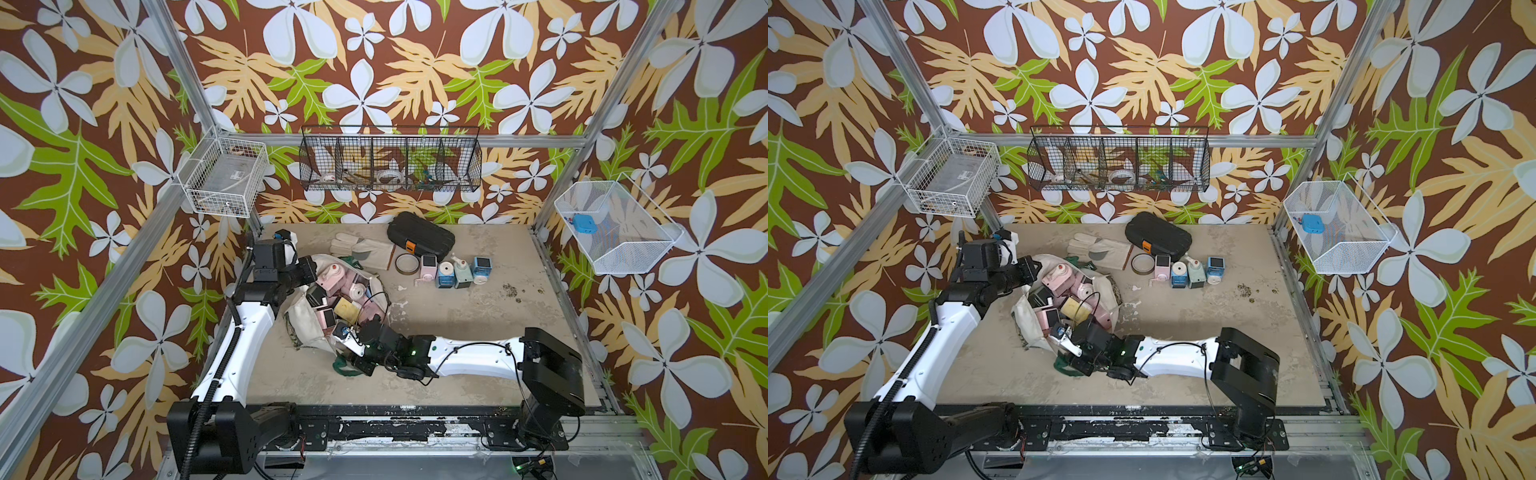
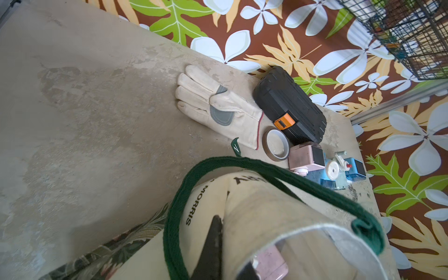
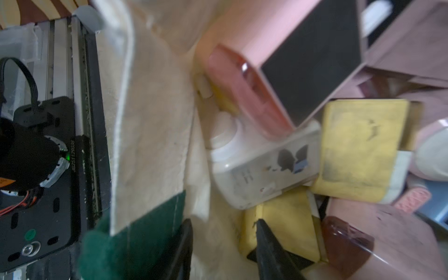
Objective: Take out the pencil sharpeners from the tote bags
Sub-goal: Adjust the canvas bag at the center of the board.
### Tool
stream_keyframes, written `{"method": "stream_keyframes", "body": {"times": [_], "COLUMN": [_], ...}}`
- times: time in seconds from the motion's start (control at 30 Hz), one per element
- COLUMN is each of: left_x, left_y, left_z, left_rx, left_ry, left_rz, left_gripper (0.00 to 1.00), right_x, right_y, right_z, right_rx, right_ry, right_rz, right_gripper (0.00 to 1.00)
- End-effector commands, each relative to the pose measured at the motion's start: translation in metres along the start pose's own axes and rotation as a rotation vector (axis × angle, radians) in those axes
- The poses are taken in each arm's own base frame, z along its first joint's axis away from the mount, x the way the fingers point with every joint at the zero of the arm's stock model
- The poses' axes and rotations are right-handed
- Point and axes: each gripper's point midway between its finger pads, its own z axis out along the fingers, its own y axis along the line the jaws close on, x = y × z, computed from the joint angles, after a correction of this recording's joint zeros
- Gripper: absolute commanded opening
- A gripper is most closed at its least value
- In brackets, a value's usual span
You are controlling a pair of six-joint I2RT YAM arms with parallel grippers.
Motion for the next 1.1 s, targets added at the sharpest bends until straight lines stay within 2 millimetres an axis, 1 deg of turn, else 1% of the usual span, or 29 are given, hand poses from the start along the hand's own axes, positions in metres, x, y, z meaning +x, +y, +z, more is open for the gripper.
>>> {"method": "stream_keyframes", "body": {"times": [0.0, 0.07, 0.17, 0.27, 0.3, 0.43, 0.5, 0.53, 0.6, 0.7, 0.8, 0.87, 1.07], "left_x": [-0.037, -0.037, -0.031, -0.022, -0.019, -0.01, -0.008, -0.007, -0.007, -0.005, -0.004, -0.005, -0.005], "left_y": [-0.029, -0.029, -0.025, -0.02, -0.018, -0.019, -0.017, -0.017, -0.016, -0.015, -0.014, -0.013, -0.011], "left_z": [-0.004, 0.0, 0.006, 0.008, 0.008, 0.003, 0.0, -0.001, -0.002, -0.002, -0.003, -0.004, -0.005], "left_rx": [0.094, 0.093, 0.088, 0.081, 0.07, 0.088, 0.084, 0.083, 0.08, 0.075, 0.071, 0.065, 0.053], "left_ry": [-0.107, -0.089, -0.072, -0.065, -0.062, -0.064, -0.071, -0.077, -0.08, -0.078, -0.081, -0.084, -0.089], "left_rz": [0.032, 0.039, 0.047, 0.055, 0.056, 0.052, 0.05, 0.051, 0.054, 0.051, 0.052, 0.051, 0.051], "left_gripper": [0.0, 0.0, 0.0, 0.0, 0.0, 0.0, 0.0, 0.0, 0.0, 0.0, 0.0, 0.0, 0.0], "right_x": [-0.007, -0.011, -0.017, -0.025, -0.029, -0.047, -0.056, -0.061, -0.069, -0.081, -0.088, -0.092, -0.101], "right_y": [0.015, 0.016, 0.008, -0.006, -0.013, -0.047, -0.054, -0.053, -0.05, -0.046, -0.035, -0.03, -0.028], "right_z": [0.008, 0.008, 0.0, -0.018, -0.027, -0.052, -0.059, -0.06, -0.059, -0.05, -0.04, -0.038, -0.03], "right_rx": [-0.078, -0.078, -0.039, -0.008, 0.0, 0.076, 0.1, 0.097, 0.075, 0.037, -0.039, -0.086, -0.179], "right_ry": [-0.017, -0.031, -0.05, -0.093, -0.117, -0.182, -0.205, -0.213, -0.218, -0.218, -0.209, -0.231, -0.243], "right_rz": [0.005, 0.0, -0.013, 0.015, 0.032, 0.113, 0.129, 0.13, 0.122, 0.128, 0.173, 0.217, 0.319], "right_gripper": [0.44, 0.44, 0.46, 0.49, 0.51, 0.62, 0.66, 0.67, 0.7, 0.76, 0.78, 0.8, 0.83]}}
